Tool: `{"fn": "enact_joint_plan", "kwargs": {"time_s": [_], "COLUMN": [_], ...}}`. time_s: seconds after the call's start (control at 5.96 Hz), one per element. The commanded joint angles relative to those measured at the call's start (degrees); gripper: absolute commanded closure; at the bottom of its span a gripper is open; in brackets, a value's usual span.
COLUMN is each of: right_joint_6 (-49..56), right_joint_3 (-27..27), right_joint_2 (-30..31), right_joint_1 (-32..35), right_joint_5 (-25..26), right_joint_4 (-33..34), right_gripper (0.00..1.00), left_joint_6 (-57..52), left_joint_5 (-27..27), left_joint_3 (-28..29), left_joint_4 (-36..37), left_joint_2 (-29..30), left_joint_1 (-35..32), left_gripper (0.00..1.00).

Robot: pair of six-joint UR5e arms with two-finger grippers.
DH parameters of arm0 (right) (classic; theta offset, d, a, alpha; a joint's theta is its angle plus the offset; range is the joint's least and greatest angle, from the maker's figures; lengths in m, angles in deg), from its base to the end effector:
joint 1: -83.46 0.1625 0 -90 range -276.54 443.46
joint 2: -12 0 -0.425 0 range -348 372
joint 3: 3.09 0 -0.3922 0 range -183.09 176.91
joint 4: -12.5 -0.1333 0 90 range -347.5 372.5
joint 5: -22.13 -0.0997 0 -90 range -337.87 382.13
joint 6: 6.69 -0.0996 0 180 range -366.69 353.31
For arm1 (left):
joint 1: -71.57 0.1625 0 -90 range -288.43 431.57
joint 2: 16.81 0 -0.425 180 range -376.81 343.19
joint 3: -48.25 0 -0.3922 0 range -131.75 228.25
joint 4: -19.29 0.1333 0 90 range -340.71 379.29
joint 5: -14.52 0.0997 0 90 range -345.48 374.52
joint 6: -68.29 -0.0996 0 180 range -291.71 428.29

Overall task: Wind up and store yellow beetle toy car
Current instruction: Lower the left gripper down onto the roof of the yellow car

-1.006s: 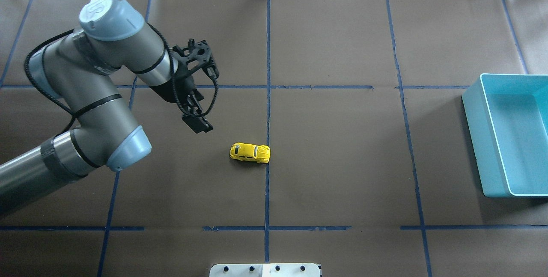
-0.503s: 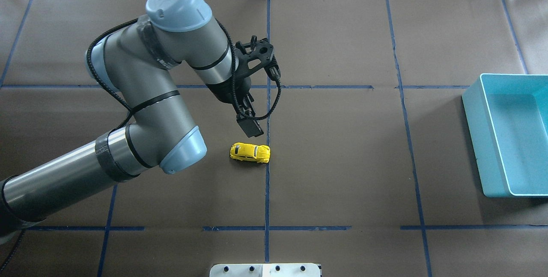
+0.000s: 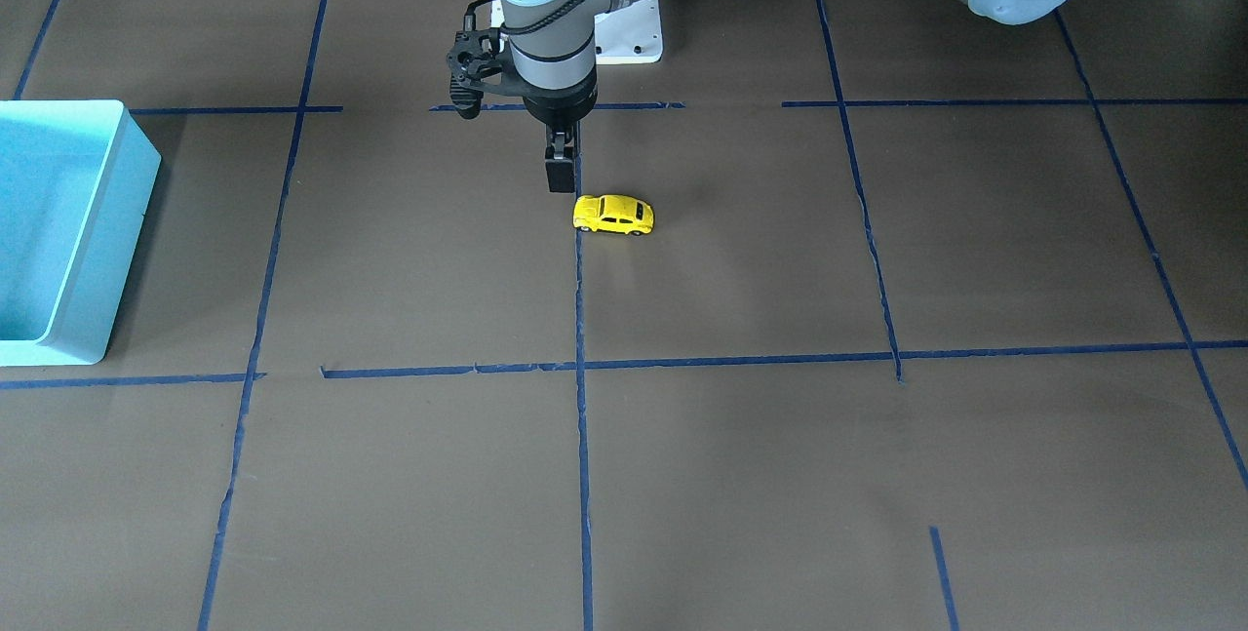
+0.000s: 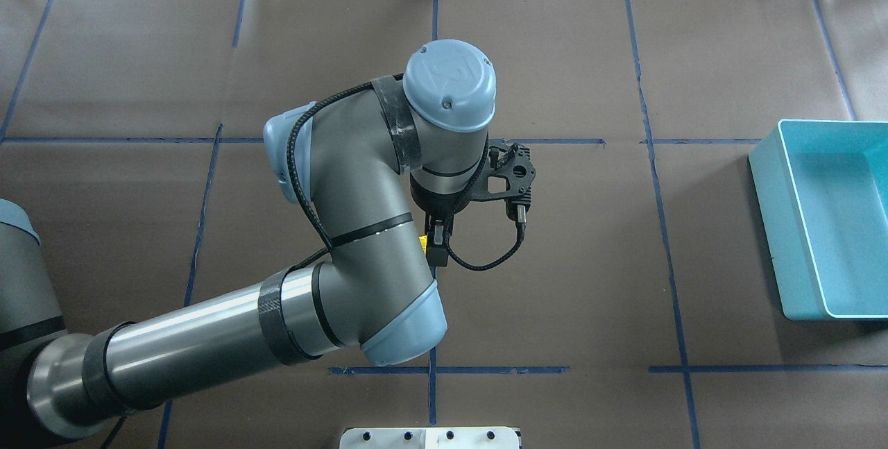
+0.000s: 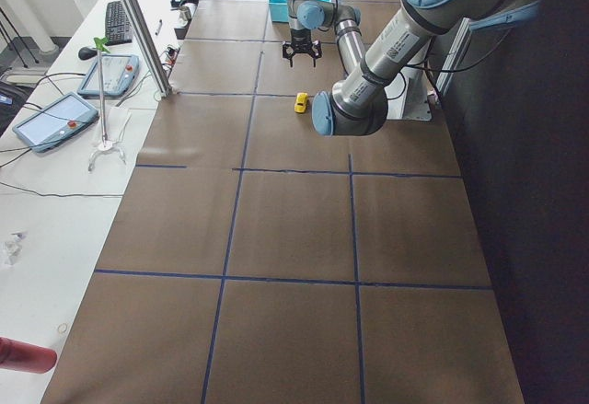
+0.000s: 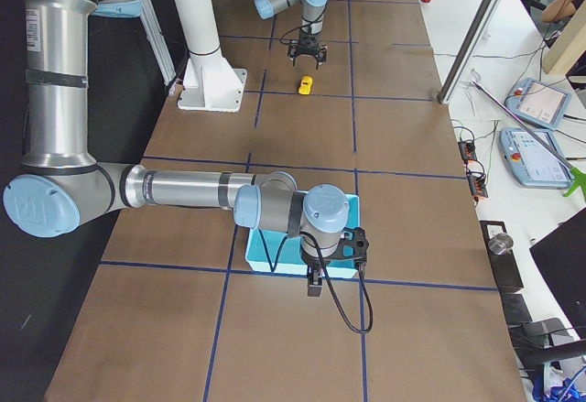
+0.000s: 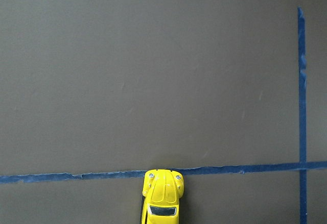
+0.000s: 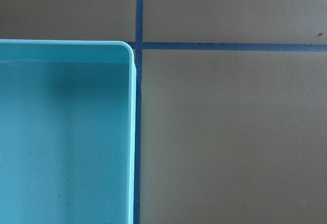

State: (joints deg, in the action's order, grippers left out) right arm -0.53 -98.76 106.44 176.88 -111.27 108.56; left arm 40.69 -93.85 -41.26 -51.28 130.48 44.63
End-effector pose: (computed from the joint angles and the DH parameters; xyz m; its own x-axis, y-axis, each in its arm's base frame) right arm 0.0917 -0.4478 0.6583 0.7240 -0.0062 0.6897 0.0184 0.9998 -0.0102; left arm 0.5859 -0.4121 0.0786 -0.0983 0.9934 0.0592 -0.7481 -0.1130 0.6539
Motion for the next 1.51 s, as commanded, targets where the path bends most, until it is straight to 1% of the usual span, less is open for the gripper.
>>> {"fn": "enact_joint_plan", "kwargs": {"time_s": [0.0,0.17,0.34,0.67,0.84,1.17,1.34], "right_joint_6": [-0.26,-0.27,-0.09,-0.35,-0.53,-0.53,-0.62], "right_joint_3": [-0.39,-0.48,-0.40,-0.22,-0.31,-0.49,-0.49], "right_joint_2": [-0.13,-0.39,-0.22,-0.13,-0.31,-0.40,-0.40], "right_joint_1": [0.00,0.00,0.00,0.00,0.00,0.00,0.00], "right_joint_5": [-0.19,-0.28,-0.28,-0.37,-0.37,-0.46,-0.46], "right_joint_4": [0.00,0.00,0.00,0.00,0.00,0.00,0.00], "right_gripper": [0.00,0.00,0.00,0.00,0.00,0.00,0.00], "left_joint_6": [-2.73,-2.38,-2.20,-2.11,-2.11,-2.02,-2.02], "left_joint_5": [7.20,8.42,10.87,11.68,11.77,11.16,11.16], "left_joint_3": [5.53,7.49,10.12,14.08,14.19,14.10,14.10], "left_joint_4": [1.31,0.79,-1.83,-5.78,-7.98,-8.27,-8.36], "left_joint_2": [2.38,2.30,2.04,1.69,0.64,0.02,-0.33], "left_joint_1": [2.50,2.86,3.99,5.49,5.84,5.94,5.94], "left_gripper": [0.00,0.00,0.00,0.00,0.00,0.00,0.26]}}
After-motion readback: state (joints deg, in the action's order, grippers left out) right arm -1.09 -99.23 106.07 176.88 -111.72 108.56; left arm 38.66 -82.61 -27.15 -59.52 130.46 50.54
